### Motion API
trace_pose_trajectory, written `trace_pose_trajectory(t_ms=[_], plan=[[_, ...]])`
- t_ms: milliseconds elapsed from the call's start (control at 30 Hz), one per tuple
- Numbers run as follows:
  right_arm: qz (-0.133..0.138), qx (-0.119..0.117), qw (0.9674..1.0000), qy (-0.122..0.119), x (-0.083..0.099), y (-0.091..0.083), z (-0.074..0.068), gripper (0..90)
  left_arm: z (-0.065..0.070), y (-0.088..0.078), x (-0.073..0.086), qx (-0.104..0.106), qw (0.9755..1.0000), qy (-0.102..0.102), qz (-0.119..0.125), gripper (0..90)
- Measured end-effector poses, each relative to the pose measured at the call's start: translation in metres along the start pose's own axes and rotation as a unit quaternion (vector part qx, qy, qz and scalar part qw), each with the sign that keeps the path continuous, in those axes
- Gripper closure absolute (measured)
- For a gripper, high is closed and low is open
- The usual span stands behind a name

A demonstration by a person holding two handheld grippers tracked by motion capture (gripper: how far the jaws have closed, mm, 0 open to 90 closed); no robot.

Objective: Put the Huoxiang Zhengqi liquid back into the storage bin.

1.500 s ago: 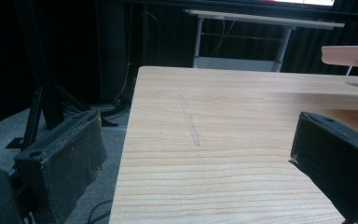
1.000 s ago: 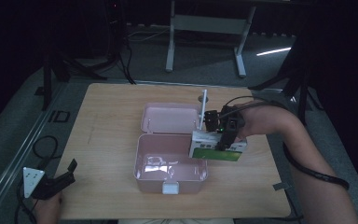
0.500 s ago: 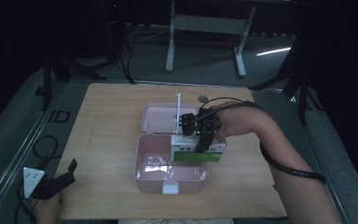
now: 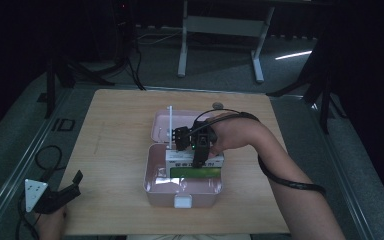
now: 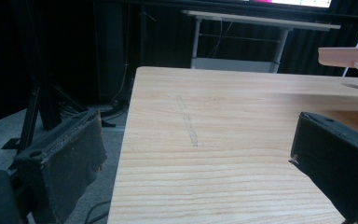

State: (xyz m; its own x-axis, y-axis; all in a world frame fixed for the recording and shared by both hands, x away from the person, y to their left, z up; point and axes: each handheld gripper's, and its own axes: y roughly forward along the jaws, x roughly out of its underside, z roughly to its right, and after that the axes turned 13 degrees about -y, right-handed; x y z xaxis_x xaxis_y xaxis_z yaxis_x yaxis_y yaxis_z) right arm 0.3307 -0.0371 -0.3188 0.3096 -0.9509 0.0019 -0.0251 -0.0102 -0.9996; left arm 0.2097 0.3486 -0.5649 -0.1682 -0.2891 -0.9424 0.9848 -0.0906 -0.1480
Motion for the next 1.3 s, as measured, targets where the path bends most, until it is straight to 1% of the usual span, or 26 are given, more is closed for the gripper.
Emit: trace_pose_trajectory(t_ms=[100, 167, 200, 267, 300, 400, 533, 700, 767, 867, 1100, 1133, 1167, 1300], plan=[[0.001, -0.004, 1.0000, -0.001, -0.004, 0.011, 0.003, 61.4, 0.000, 0.000, 0.000, 0.000, 1.0000, 0.000, 0.000, 3.1], [0.001, -0.005, 1.0000, -0.001, -0.005, 0.013, 0.003, 61.4, 0.000, 0.000, 0.000, 0.000, 1.0000, 0.000, 0.000, 3.1], [0.009, -0.004, 0.9999, -0.004, -0.008, 0.019, 0.004, 61.4, 0.000, 0.000, 0.000, 0.000, 1.0000, 0.000, 0.000, 3.1], [0.023, -0.006, 0.9997, -0.005, -0.009, 0.025, 0.005, 61.4, 0.000, 0.000, 0.000, 0.001, 1.0000, 0.000, 0.001, 3.1], [0.023, -0.006, 0.9997, -0.005, -0.009, 0.025, 0.005, 61.4, 0.000, 0.000, 0.000, 0.001, 1.0000, 0.000, 0.001, 3.1], [0.027, -0.009, 0.9996, -0.005, -0.009, 0.035, 0.007, 61.4, 0.000, 0.000, 0.000, 0.001, 1.0000, 0.000, 0.000, 3.1], [0.023, -0.013, 0.9996, 0.002, -0.008, 0.050, 0.008, 61.4, 0.000, 0.000, 0.000, 0.001, 1.0000, 0.000, 0.001, 3.1], [0.003, -0.021, 0.9997, 0.010, -0.003, 0.075, 0.010, 61.4, 0.000, 0.000, 0.000, 0.002, 1.0000, 0.000, 0.000, 3.1], [0.000, -0.030, 0.9995, 0.014, -0.002, 0.083, 0.011, 61.4, 0.000, 0.000, 0.000, 0.001, 1.0000, 0.001, 0.000, 3.1], [-0.005, -0.035, 0.9993, 0.013, 0.000, 0.093, 0.010, 61.4, 0.000, 0.000, 0.000, 0.002, 1.0000, 0.000, 0.000, 3.1], [-0.011, -0.040, 0.9991, 0.009, 0.001, 0.111, 0.006, 61.4, 0.000, 0.000, 0.000, 0.002, 1.0000, -0.001, 0.000, 3.1], [-0.011, -0.040, 0.9991, 0.009, 0.001, 0.111, 0.006, 61.4, 0.000, 0.000, 0.000, 0.002, 1.0000, -0.001, 0.000, 3.1], [-0.012, -0.040, 0.9991, 0.011, 0.002, 0.116, 0.006, 61.4, 0.000, 0.000, 0.000, 0.002, 1.0000, 0.000, 0.000, 3.1], [-0.011, -0.040, 0.9991, 0.012, 0.002, 0.122, 0.006, 61.4, 0.000, 0.000, 0.000, 0.002, 1.0000, 0.000, 0.001, 3.1]])
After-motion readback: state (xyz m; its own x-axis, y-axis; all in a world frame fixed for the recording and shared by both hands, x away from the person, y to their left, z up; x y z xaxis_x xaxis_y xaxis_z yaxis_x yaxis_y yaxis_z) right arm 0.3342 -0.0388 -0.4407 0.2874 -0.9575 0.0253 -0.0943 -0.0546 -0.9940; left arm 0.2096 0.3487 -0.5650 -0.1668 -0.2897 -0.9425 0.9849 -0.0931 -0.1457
